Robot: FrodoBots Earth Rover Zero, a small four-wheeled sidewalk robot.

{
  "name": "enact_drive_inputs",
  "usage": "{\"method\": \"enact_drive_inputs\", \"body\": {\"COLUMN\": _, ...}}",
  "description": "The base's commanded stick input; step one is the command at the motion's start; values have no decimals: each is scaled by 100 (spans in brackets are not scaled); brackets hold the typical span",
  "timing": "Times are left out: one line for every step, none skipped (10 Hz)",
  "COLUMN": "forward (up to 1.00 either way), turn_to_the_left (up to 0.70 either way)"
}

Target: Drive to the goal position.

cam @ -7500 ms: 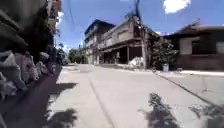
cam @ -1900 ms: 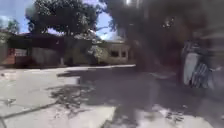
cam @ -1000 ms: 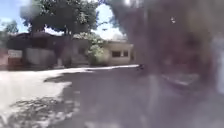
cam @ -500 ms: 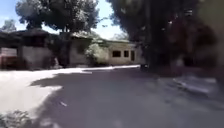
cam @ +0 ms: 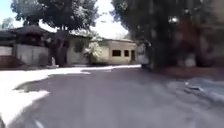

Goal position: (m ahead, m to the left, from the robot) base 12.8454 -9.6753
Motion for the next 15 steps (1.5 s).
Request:
{"method": "enact_drive_inputs", "body": {"forward": 100, "turn_to_the_left": 6}}
{"method": "enact_drive_inputs", "body": {"forward": 100, "turn_to_the_left": 6}}
{"method": "enact_drive_inputs", "body": {"forward": 100, "turn_to_the_left": 5}}
{"method": "enact_drive_inputs", "body": {"forward": 100, "turn_to_the_left": 3}}
{"method": "enact_drive_inputs", "body": {"forward": 100, "turn_to_the_left": 0}}
{"method": "enact_drive_inputs", "body": {"forward": 100, "turn_to_the_left": 0}}
{"method": "enact_drive_inputs", "body": {"forward": 100, "turn_to_the_left": 0}}
{"method": "enact_drive_inputs", "body": {"forward": 100, "turn_to_the_left": 0}}
{"method": "enact_drive_inputs", "body": {"forward": 100, "turn_to_the_left": 1}}
{"method": "enact_drive_inputs", "body": {"forward": 100, "turn_to_the_left": 2}}
{"method": "enact_drive_inputs", "body": {"forward": 100, "turn_to_the_left": 2}}
{"method": "enact_drive_inputs", "body": {"forward": 100, "turn_to_the_left": 0}}
{"method": "enact_drive_inputs", "body": {"forward": 100, "turn_to_the_left": 0}}
{"method": "enact_drive_inputs", "body": {"forward": 100, "turn_to_the_left": 0}}
{"method": "enact_drive_inputs", "body": {"forward": 100, "turn_to_the_left": 0}}
